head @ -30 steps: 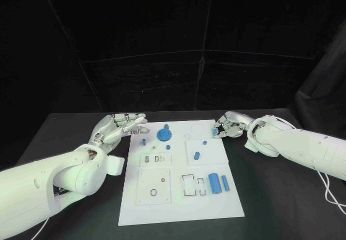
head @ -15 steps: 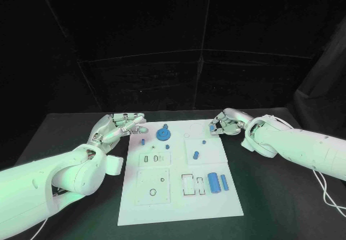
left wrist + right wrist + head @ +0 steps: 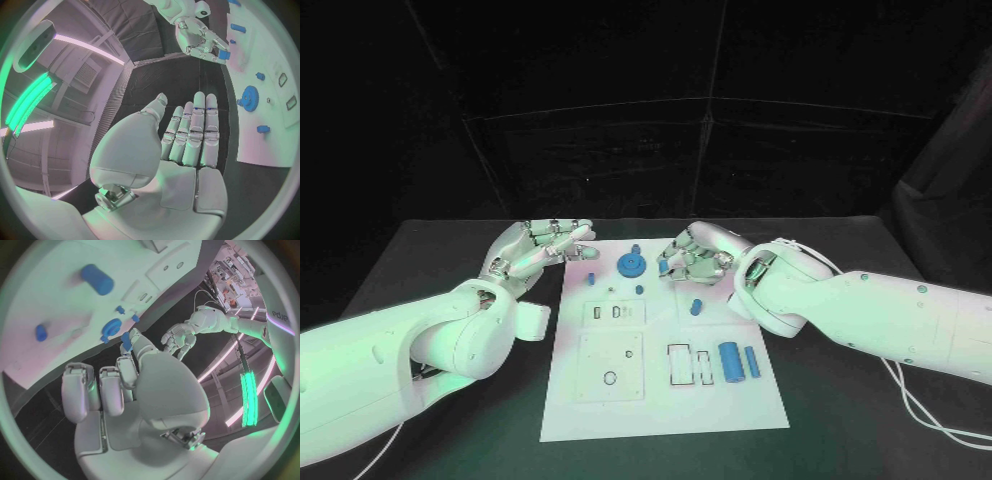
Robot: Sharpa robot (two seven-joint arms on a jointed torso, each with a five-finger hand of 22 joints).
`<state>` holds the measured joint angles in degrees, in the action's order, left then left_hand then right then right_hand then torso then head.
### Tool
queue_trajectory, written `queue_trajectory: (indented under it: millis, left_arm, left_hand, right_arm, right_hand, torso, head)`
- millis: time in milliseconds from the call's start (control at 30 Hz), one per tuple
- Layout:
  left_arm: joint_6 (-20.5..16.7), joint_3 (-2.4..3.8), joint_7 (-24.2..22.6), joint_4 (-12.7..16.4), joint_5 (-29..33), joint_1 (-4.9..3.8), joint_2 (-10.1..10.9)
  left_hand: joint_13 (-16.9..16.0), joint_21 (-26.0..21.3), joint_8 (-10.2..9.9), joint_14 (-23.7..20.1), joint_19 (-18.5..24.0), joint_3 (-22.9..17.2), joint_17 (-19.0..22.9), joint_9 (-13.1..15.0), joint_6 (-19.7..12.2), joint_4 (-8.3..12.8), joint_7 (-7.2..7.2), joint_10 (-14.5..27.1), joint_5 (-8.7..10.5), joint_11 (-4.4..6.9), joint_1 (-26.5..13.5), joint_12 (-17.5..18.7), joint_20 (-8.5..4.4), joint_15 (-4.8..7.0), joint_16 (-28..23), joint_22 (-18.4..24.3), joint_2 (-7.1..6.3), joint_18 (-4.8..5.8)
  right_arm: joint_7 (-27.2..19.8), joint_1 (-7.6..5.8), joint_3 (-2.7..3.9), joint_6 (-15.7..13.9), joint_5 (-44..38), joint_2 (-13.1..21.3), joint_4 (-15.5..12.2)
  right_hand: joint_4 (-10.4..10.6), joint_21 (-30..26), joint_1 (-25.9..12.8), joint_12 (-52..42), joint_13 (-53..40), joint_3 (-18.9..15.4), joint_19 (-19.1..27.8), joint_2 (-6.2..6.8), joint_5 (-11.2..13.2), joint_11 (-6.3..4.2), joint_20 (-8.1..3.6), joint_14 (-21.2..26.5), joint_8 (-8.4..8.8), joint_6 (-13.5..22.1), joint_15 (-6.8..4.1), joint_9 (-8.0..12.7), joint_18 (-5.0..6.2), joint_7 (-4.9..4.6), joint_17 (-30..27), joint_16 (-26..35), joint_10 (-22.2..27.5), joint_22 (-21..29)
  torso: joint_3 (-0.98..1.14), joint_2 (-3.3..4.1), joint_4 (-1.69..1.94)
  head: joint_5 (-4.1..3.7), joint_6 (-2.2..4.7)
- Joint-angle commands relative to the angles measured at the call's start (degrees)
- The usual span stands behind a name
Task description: Assemble the parts on the task board
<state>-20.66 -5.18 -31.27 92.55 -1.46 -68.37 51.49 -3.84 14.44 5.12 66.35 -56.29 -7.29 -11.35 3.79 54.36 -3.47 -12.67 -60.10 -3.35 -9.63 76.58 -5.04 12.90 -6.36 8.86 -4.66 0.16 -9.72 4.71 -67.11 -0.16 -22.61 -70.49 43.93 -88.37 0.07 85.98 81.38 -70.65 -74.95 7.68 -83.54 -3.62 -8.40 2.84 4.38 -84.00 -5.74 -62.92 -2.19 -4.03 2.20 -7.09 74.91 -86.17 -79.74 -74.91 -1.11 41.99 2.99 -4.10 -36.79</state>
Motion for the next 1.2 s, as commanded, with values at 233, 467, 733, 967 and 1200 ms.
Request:
queue_trajectory:
  millis: [233, 467, 733, 967, 1200]
  left_arm:
    - [0.99, 0.06, 0.24, -0.67, 2.20, -0.71, -0.13]
    - [1.08, 0.06, 0.31, -0.80, 2.31, -0.97, -0.21]
    - [1.15, 0.06, 0.39, -0.87, 2.33, -1.04, -0.36]
    - [1.27, 0.06, 0.47, -0.96, 2.34, -1.05, -0.50]
    - [1.35, 0.06, 0.52, -1.02, 2.34, -1.05, -0.57]
  left_hand:
    - [-0.03, -0.26, -0.13, 0.36, -0.38, 0.01, -0.12, 0.03, 0.51, 0.45, -0.13, -0.59, 0.28, 0.15, 0.03, 0.16, -0.14, -0.02, -0.32, 0.11, 0.53, -0.85]
    - [-0.03, -0.26, -0.13, 0.36, -0.38, 0.01, -0.12, 0.03, 0.51, 0.45, -0.13, -0.59, 0.28, 0.15, 0.03, 0.16, -0.14, -0.02, -0.32, 0.11, 0.53, -0.85]
    - [-0.03, -0.26, -0.13, 0.36, -0.38, 0.01, -0.12, 0.03, 0.51, 0.45, -0.13, -0.59, 0.28, 0.15, 0.03, 0.16, -0.14, -0.02, -0.32, 0.11, 0.53, -0.85]
    - [-0.03, -0.26, -0.13, 0.36, -0.38, 0.01, -0.12, 0.03, 0.51, 0.45, -0.13, -0.59, 0.28, 0.15, 0.03, 0.16, -0.14, -0.02, -0.32, 0.11, 0.53, -0.85]
    - [-0.03, -0.26, -0.13, 0.36, -0.38, 0.01, -0.12, 0.03, 0.51, 0.45, -0.13, -0.59, 0.28, 0.15, 0.03, 0.16, -0.14, -0.02, -0.32, 0.11, 0.53, -0.85]
  right_arm:
    - [8.81, 0.09, -1.54, 1.05, -10.43, -5.64, -0.27]
    - [10.80, 1.41, -2.19, 2.25, -13.94, -8.58, 0.45]
    - [11.74, 2.61, -2.29, 3.08, -16.45, -10.48, 1.34]
    - [12.30, 2.98, -2.30, 3.55, -17.52, -11.18, 1.87]
    - [13.53, 3.08, -2.30, 5.38, -18.77, -11.39, 2.27]
  right_hand:
    - [0.93, 0.25, -1.53, 0.56, 0.51, 1.49, 0.06, 0.77, -0.02, -1.46, -0.21, -4.20, -0.09, -1.08, -0.19, -0.13, -0.14, 0.93, 6.79, 0.47, -1.03, -6.51]
    - [1.00, 0.20, -1.98, 0.68, 0.57, 1.69, 0.13, 1.12, -0.05, -1.46, -0.20, -4.17, -0.07, -1.17, -0.20, -0.13, -0.12, 0.95, 6.65, 0.56, -0.98, -6.41]
    - [1.05, 0.17, -2.33, 0.79, 0.65, 1.84, 0.18, 1.41, -0.12, -1.47, -0.20, -4.15, -0.03, -1.19, -0.20, -0.12, -0.10, 0.96, 6.56, 0.63, -0.93, -6.35]
    - [1.05, 0.17, -2.33, 0.79, 0.65, 1.84, 0.18, 1.41, -0.12, -1.47, -0.20, -4.15, -0.03, -1.19, -0.20, -0.12, -0.10, 0.96, 6.56, 0.63, -0.93, -6.35]
    - [1.00, 0.15, -2.54, 0.83, 0.66, 2.01, 0.20, 1.72, -0.27, -1.49, -0.20, -4.14, 0.02, -1.19, -0.21, -0.11, -0.09, 0.97, 6.48, 0.68, -0.91, -6.32]
  torso:
    - [-0.17, -0.19, 0.21]
    - [-0.09, -0.12, 0.14]
    - [-0.06, -0.08, 0.11]
    - [-0.03, -0.10, 0.12]
    - [-0.03, -0.12, 0.09]
  head:
    - [1.15, -0.75]
    - [1.76, -1.13]
    - [2.12, -1.42]
    - [2.18, -1.69]
    - [2.17, -1.89]
